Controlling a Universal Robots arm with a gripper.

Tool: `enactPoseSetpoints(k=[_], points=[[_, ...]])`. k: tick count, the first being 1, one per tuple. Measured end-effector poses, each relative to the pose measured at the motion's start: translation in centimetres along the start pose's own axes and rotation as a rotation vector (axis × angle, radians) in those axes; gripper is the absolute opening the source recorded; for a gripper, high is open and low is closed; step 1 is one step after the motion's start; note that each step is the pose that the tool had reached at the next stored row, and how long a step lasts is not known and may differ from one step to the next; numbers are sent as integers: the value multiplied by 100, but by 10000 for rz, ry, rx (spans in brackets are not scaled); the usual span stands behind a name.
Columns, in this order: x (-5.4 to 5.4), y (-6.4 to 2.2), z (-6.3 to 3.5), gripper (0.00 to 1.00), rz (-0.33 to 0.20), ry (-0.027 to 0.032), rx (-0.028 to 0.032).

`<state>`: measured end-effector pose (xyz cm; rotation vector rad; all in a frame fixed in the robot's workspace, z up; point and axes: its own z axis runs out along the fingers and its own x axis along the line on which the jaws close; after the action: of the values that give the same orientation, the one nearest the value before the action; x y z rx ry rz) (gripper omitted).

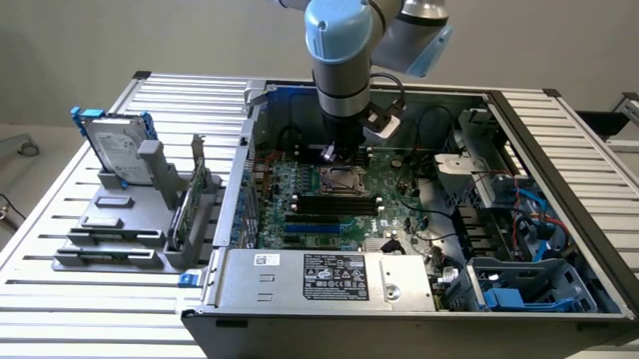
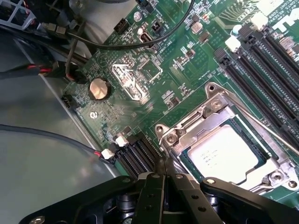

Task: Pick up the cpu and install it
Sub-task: 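Install the first cpu locking lever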

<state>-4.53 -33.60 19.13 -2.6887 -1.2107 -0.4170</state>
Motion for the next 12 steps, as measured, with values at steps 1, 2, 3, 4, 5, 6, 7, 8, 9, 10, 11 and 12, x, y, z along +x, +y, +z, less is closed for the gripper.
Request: enactPoseSetpoints(k=[1,2,3,4,5,6,7,8,9,10,11,12], points=[[-6,5,1,11,10,41,35],[-11,10,0,11,15,61,51],[-14,12,0,11,17,64,53],[-15,13,-1,11,21,63,51],[-16,14,-2,11,26,63,49],[-17,16,-2,11,31,63,48],[-19,17,-3,11,35,63,47],[-20,18,-3,11,47,62,45],[-20,18,-3,11,70,60,41],[-20,19,-3,11,95,56,38],[-20,19,-5,11,118,51,37],[-20,19,-6,11,136,46,38]])
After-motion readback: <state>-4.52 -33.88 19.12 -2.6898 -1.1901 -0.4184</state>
